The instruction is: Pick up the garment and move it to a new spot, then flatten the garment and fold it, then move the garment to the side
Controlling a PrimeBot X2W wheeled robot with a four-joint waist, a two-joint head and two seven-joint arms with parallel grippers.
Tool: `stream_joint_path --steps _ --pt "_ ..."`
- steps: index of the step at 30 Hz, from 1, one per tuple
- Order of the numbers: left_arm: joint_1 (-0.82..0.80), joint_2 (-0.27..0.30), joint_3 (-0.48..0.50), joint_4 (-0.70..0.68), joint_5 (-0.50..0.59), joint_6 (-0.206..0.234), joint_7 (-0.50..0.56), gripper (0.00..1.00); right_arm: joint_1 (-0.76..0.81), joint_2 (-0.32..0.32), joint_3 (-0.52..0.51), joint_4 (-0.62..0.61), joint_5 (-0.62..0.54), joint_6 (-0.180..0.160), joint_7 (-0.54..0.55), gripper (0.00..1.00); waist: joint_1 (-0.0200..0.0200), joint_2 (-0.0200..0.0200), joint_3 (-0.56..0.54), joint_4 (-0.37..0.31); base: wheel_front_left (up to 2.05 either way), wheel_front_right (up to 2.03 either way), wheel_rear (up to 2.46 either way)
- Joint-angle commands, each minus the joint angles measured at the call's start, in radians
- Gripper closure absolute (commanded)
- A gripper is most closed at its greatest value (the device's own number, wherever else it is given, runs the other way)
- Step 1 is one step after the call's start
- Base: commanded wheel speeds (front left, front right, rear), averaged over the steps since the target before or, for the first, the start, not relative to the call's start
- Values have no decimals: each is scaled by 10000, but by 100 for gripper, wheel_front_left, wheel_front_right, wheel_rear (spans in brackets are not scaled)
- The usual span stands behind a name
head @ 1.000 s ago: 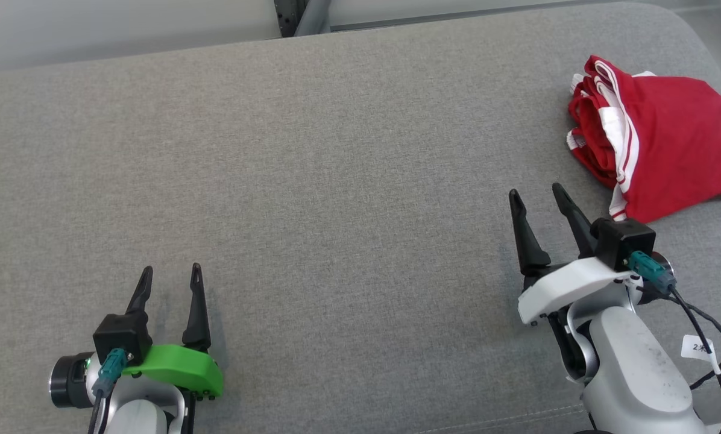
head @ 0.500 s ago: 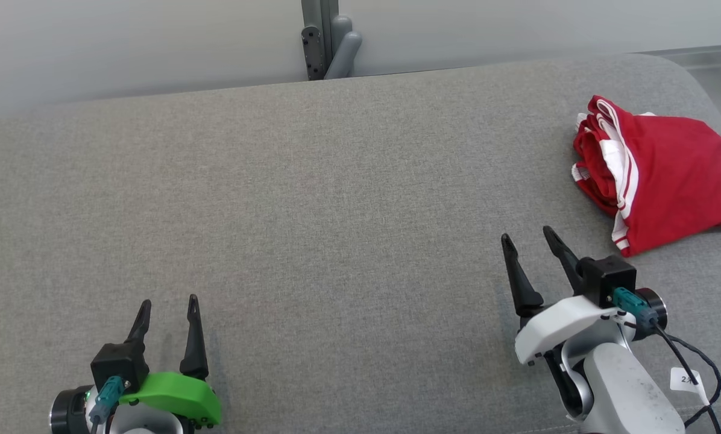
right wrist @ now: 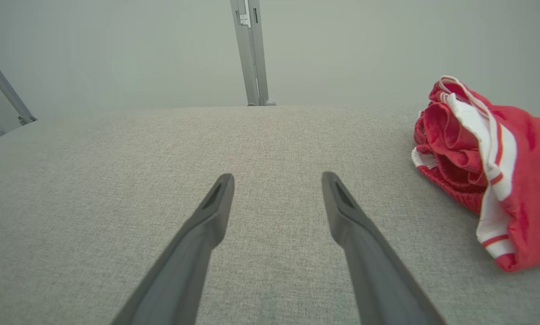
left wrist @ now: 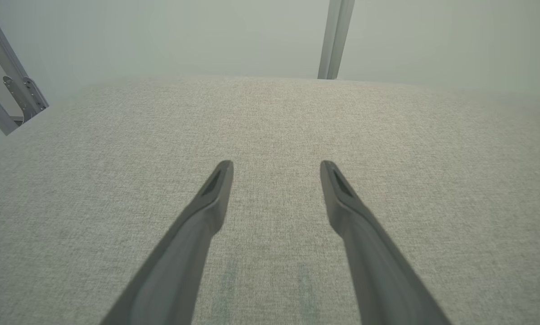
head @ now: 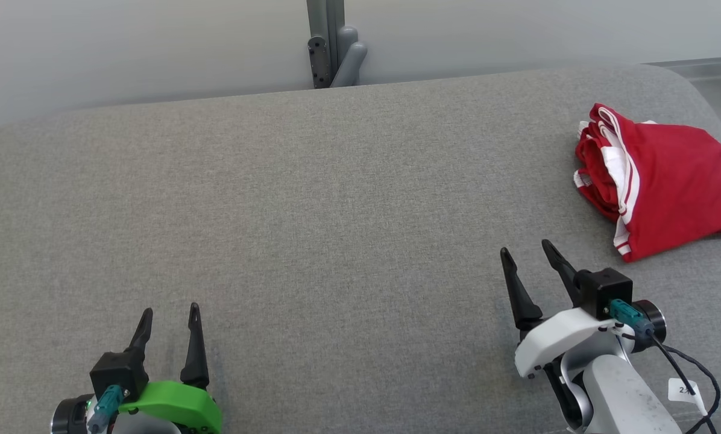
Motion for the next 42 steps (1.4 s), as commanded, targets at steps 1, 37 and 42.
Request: stream_joint_path --steps 1,37,42 --pt "120 18 36 -1 -49 -36 8 0 125 -16 14 14 -85 -9 -23 0 0 0 -3 6 0 0 0" --pt "141 -1 -39 -75 -70 74 0 0 76 1 57 -239 -70 0 -1 0 0 0 24 -1 0 0 0" --pt "173 1 -34 -76 -69 68 1 0 98 0 68 -237 -71 -1 -2 0 0 0 6 18 0 0 0"
